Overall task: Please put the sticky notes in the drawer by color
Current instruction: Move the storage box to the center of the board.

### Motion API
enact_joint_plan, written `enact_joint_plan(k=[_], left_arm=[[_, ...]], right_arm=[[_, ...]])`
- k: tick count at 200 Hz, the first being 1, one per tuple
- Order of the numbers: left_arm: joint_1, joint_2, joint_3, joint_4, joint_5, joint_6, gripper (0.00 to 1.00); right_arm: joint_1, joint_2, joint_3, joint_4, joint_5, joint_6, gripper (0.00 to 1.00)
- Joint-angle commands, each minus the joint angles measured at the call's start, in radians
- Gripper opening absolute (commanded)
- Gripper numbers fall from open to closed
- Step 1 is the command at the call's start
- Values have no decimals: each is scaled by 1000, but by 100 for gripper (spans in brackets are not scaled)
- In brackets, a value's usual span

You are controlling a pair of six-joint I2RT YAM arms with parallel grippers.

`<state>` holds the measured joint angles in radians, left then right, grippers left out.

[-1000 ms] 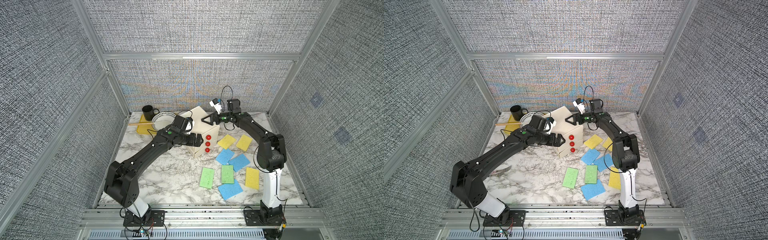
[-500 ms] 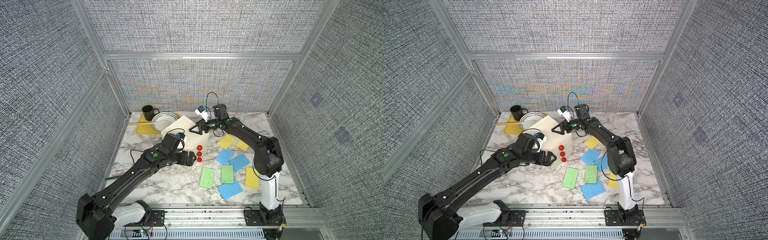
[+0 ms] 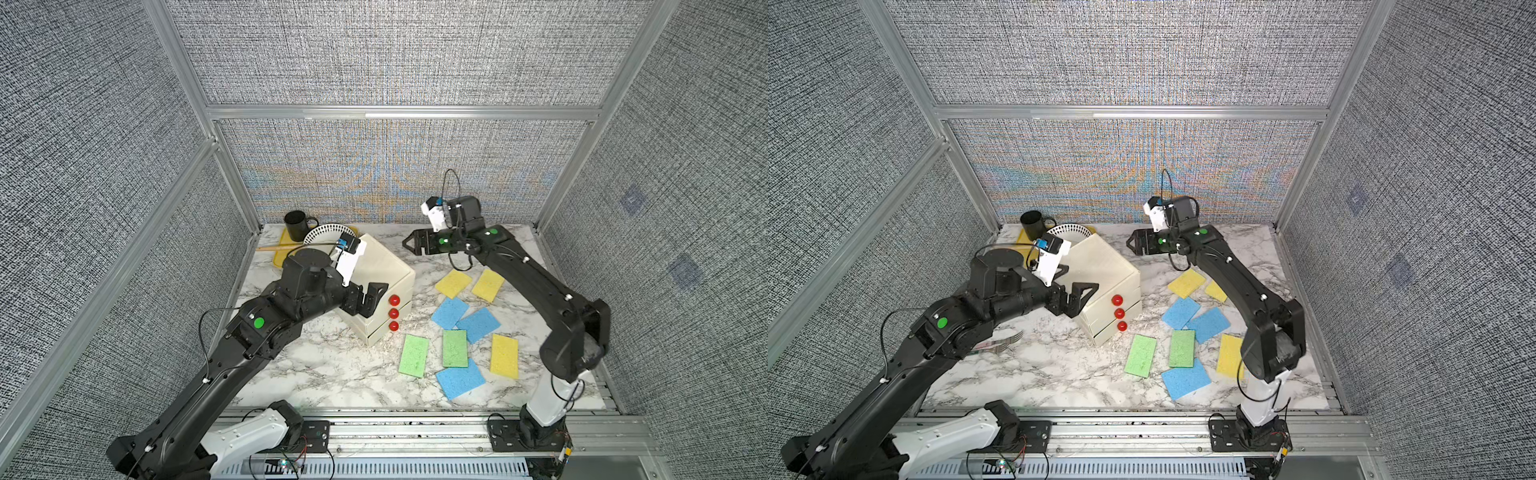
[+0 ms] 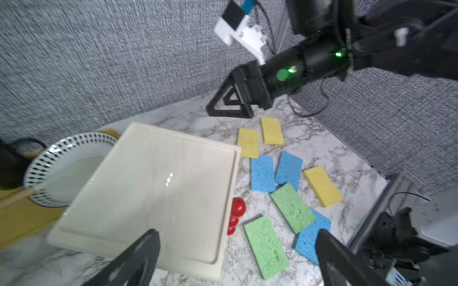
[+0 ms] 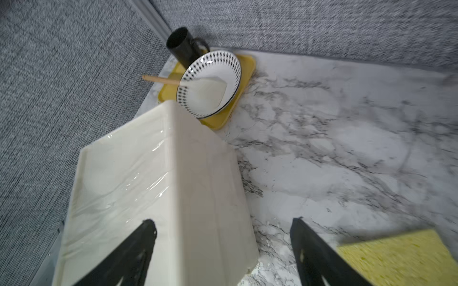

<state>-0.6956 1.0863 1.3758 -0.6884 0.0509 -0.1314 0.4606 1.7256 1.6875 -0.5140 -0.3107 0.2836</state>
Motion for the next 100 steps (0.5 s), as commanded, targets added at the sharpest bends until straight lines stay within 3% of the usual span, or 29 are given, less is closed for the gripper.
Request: enact_joint_plan(k=[1,23,56,78,100], left_arm=[[57,130,106,-89,-56,119,100],[152,251,159,-74,64,116,100],[262,407,228,-65,96,87,100],[322,453,249,-55,135,34,100],[324,468,249,-74,90,68,100]], right_arm=[[0,-122,-113,12,102,108,81],[5,-298,-341,133,68,251,77],[42,-503,-730,466,7,510,61],[72,-454,-758,503,-7,536,54],[113,-358,-700,502,-33,536,52]])
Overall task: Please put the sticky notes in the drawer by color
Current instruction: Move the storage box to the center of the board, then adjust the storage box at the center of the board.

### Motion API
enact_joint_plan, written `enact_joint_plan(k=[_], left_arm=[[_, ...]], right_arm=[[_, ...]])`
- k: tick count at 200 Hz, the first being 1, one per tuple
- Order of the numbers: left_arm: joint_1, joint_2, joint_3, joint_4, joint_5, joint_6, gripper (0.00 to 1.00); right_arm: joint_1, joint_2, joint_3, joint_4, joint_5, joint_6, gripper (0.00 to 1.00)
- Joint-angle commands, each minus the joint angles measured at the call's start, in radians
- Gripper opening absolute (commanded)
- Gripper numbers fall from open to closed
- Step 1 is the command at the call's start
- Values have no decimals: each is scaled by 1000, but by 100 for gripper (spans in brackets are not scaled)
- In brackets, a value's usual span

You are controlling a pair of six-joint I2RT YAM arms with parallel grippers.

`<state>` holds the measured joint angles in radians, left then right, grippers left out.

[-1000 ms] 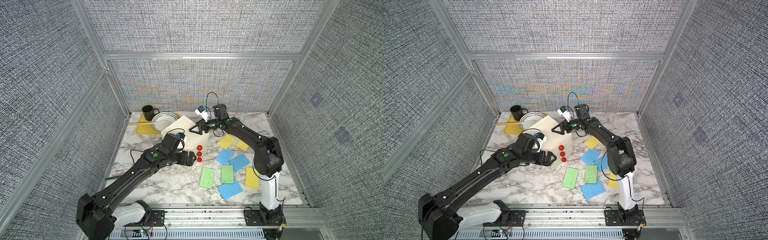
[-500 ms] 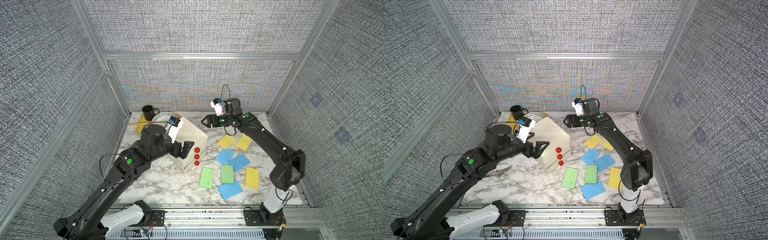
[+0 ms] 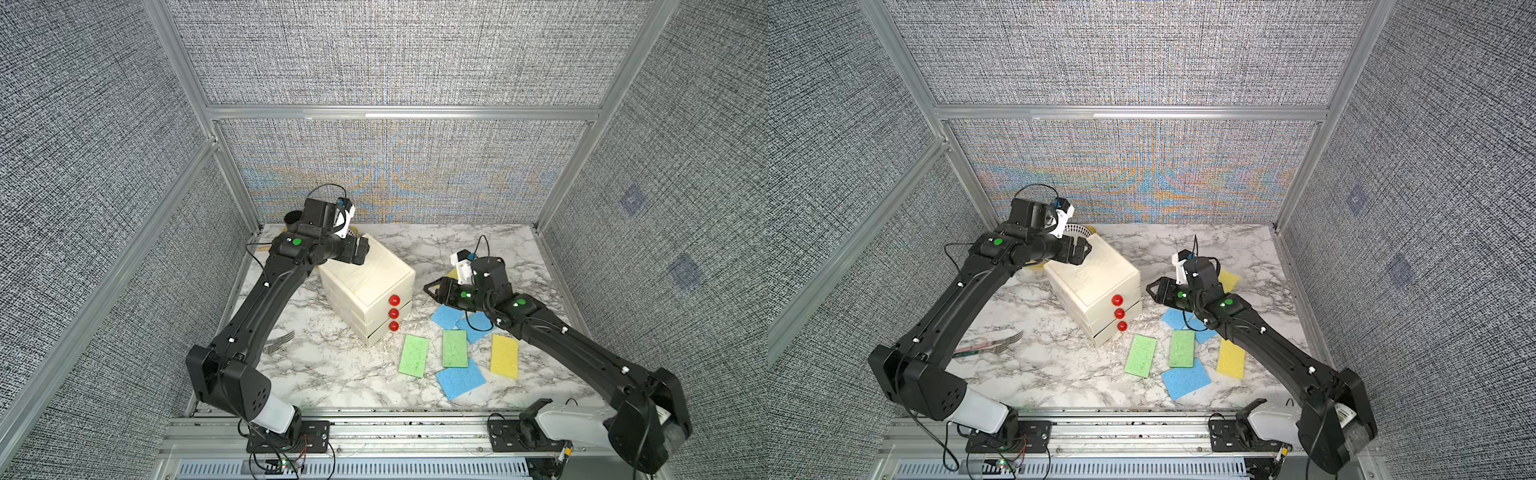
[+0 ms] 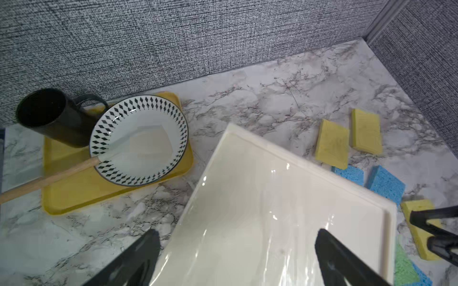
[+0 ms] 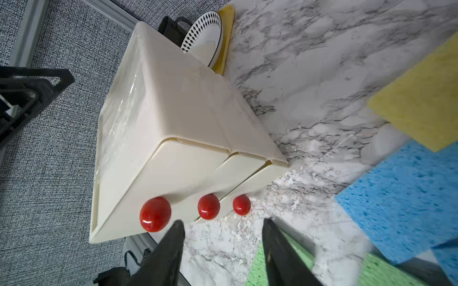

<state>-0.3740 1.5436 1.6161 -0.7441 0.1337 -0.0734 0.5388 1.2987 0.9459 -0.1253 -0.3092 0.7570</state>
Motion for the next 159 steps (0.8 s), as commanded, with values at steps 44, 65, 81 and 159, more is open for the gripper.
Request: enact_joint_plan(k=[44,65,81,159], left_arm=[[3,-3,-72,-25,92,6,100],[3,-30,-121,-33,126,-7,100],[3,-61,-165,-33,129,-20,100],[2,-183,-241,-11,184,-98,100]], right_arm=[[65,185,123,160,-54,62,50],[66,225,169,174,-79,52,49],[66,258,210,179,-107,39,49],[69,167,165,72,-54,23,60]])
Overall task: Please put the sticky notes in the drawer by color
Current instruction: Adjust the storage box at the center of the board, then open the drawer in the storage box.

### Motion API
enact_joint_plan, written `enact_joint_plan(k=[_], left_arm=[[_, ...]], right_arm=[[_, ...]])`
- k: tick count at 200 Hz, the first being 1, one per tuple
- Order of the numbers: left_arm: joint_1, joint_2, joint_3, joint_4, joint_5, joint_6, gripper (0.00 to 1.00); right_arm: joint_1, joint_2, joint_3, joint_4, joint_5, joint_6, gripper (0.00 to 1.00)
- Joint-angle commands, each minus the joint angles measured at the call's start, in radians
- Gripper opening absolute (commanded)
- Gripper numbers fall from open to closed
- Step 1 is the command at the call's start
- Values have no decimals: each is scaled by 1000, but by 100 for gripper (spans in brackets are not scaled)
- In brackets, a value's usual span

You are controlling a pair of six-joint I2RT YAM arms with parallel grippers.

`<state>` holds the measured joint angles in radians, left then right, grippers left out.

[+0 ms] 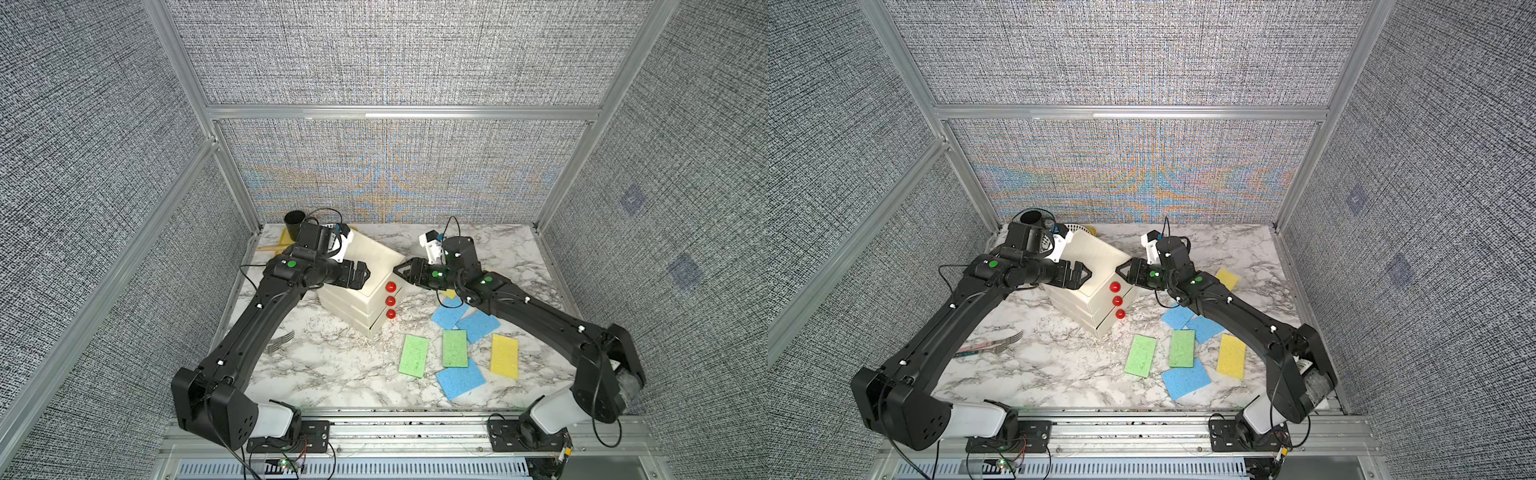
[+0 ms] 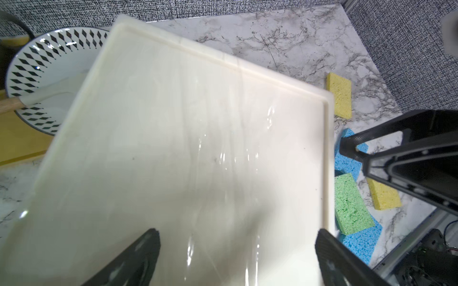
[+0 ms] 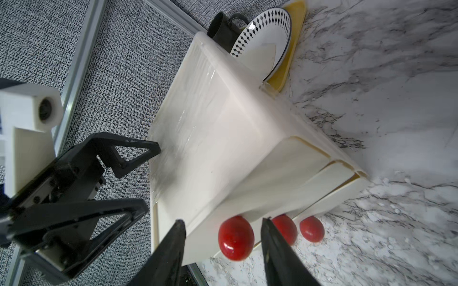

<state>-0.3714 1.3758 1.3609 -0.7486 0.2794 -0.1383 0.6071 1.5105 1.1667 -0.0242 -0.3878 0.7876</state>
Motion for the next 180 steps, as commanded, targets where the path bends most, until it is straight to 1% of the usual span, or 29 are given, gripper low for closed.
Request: enact_joint_plan(k=[1,15,38,57,74,102,141,180], left_arm=[[-1,-14,15,-6,40,-32,100],[-1,-14,31,-1,47,-42,100],[-4,-9,45,5,50,-49,100],[-8,1,45,6,47,-44,98],[-19,7,39,6,32,-27,98],[-49,-3,5,44,-11,-5,97],[-92,-54,-95,184,-81,17,97],[-106,-69,-165,254,-117,27,97]], right_arm=[[0,-48,-60,-25,21,-8,60],[0,-76,-144,66,-27,-2,60],[-3,-86,-259,256,-111,61,60],[-1,-72,-306,404,-155,112,58],[0,-54,-321,488,-175,143,56],[3,-22,-319,535,-180,167,55],[9,42,-302,576,-191,187,53],[20,93,-282,626,-200,187,52]])
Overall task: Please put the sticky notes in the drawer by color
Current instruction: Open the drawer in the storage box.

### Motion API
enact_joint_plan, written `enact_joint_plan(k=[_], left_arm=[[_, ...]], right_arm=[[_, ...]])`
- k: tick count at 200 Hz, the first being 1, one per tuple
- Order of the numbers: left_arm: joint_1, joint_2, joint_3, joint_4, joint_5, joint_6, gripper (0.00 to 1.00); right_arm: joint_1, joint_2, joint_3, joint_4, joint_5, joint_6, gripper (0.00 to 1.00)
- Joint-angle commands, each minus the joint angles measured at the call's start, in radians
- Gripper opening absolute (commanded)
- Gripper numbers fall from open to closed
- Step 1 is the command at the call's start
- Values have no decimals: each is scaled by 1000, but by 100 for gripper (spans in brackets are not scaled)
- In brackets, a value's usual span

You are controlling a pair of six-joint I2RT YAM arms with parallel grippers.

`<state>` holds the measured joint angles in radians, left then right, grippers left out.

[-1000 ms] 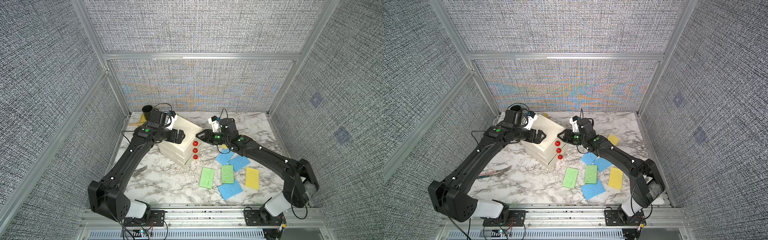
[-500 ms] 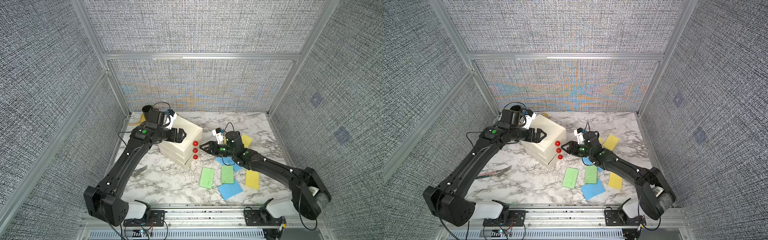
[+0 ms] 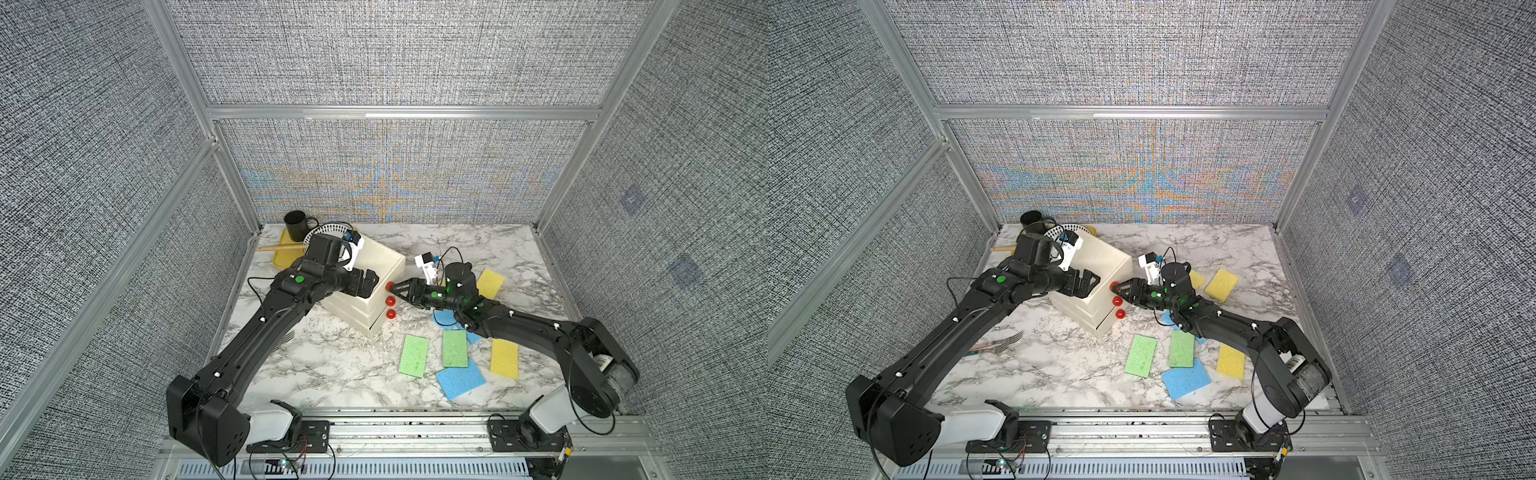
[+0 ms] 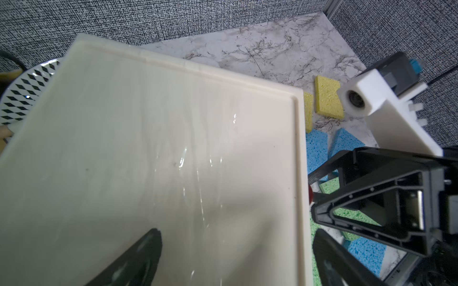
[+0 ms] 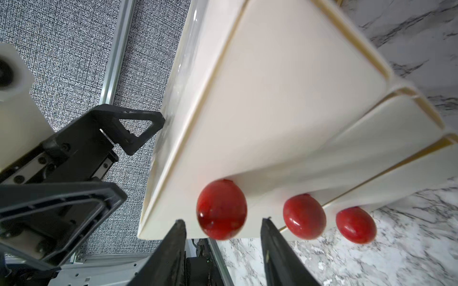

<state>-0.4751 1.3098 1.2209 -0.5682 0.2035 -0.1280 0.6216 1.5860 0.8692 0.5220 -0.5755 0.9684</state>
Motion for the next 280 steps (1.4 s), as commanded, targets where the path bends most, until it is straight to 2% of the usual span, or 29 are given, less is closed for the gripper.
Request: enact_joint_plan(k=[1,99,163,238,280], left_arm=[[-2,-4,-26,74,-41,17,97],[-4,-3,-78,119,-45,29,97],[-5,-1,-83,119,-44,31,97],[-4,5,-84,118,-57,25,97],[-4,8,-84,110,-78,19,98]], right_arm=[[5,18,16,80,-14,6,52],[13,69,28,127,2,2,43],[14,62,51,75,26,-40,42],[13,30,58,7,47,-79,24],[14,-50,26,-108,82,-138,22]])
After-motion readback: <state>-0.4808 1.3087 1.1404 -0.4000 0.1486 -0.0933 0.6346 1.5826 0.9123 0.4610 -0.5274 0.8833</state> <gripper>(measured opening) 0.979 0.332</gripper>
